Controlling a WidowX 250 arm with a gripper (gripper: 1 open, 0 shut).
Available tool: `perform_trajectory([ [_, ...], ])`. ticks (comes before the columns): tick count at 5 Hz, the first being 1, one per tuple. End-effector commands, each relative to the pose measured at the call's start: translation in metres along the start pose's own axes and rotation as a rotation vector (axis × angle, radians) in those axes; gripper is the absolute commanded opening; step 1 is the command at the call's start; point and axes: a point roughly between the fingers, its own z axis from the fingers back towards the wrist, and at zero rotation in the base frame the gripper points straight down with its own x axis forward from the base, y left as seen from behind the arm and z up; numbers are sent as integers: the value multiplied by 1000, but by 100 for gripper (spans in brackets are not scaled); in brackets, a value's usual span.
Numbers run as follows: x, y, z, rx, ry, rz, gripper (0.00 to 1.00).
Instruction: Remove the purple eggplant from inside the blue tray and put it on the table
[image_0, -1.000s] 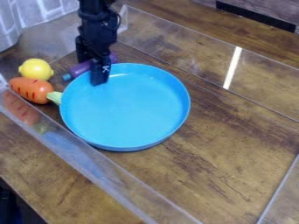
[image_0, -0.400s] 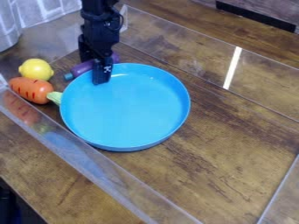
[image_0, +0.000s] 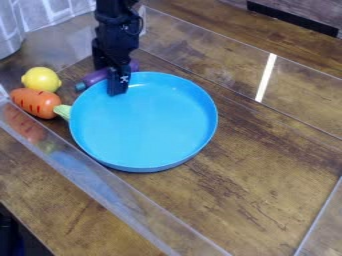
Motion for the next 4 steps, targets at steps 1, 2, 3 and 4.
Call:
perform_trajectory([
  [1, 9, -11, -10, -3, -1, -15, 100],
  [2, 11, -11, -13, 0, -1, -16, 100],
  [3, 13, -11, -15, 2, 1, -16, 100],
  [4, 15, -12, -16, 5, 1, -20, 100],
])
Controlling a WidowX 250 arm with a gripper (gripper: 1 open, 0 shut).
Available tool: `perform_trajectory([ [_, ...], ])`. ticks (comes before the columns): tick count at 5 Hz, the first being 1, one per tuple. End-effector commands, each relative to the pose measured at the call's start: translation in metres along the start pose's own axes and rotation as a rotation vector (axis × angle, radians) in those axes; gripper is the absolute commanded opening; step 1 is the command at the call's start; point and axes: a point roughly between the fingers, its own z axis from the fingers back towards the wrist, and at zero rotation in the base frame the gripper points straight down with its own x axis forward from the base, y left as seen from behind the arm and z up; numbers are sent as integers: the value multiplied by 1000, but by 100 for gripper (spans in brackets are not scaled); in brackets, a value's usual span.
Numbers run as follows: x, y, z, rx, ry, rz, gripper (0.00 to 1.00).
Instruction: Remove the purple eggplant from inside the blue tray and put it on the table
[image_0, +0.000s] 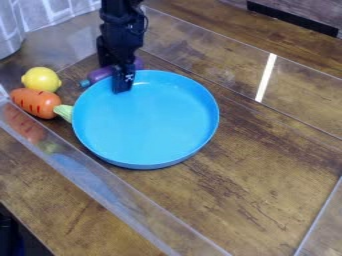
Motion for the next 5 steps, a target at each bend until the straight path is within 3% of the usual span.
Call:
perform_trajectory([
  [1, 10, -15, -15, -16, 8, -19, 100],
  [5, 14, -20, -19, -7, 13, -33, 100],
])
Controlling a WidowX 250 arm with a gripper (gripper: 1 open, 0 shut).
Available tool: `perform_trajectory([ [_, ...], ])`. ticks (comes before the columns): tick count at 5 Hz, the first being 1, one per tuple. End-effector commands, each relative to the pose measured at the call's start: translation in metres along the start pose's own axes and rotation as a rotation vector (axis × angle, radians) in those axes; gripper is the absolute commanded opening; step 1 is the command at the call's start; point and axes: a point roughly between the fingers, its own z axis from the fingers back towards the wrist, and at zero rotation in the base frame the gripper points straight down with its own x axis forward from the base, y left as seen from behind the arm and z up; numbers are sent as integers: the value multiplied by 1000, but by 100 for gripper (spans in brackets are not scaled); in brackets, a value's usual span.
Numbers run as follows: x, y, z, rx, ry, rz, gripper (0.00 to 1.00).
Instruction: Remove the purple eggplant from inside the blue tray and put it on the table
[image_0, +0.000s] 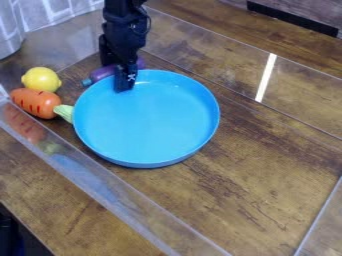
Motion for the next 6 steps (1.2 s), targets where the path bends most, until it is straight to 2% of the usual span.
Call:
perform_trajectory([
  [1, 10, -18, -19, -20, 17, -27, 100],
  [3, 27, -12, 14, 15, -56, -5, 100],
  [6, 45, -7, 60, 40, -158, 22, 100],
])
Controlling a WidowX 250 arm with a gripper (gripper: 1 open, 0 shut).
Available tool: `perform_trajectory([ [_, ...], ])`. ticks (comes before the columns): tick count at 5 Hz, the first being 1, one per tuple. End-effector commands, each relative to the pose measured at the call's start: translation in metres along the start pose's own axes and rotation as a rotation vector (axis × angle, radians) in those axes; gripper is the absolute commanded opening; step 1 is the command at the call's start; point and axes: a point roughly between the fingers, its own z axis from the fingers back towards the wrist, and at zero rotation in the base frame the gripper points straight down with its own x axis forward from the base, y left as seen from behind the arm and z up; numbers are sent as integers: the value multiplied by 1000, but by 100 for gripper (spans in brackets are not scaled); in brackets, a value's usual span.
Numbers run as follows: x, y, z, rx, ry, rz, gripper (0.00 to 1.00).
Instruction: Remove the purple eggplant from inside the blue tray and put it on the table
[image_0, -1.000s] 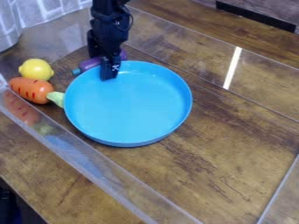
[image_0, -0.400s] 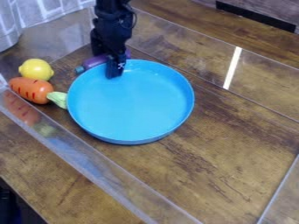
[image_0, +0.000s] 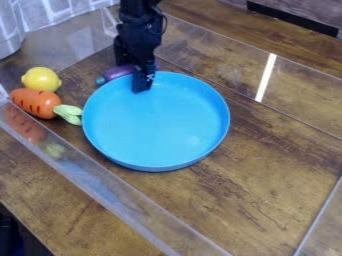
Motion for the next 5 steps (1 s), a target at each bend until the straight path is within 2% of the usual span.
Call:
perform_trajectory([
  [1, 22, 17, 61, 81, -118, 8, 100],
  [2, 24, 23, 79, 95, -138, 23, 100],
  [3, 27, 25, 80, 103, -139, -1, 100],
  [5, 39, 21, 69, 88, -153, -86, 100],
])
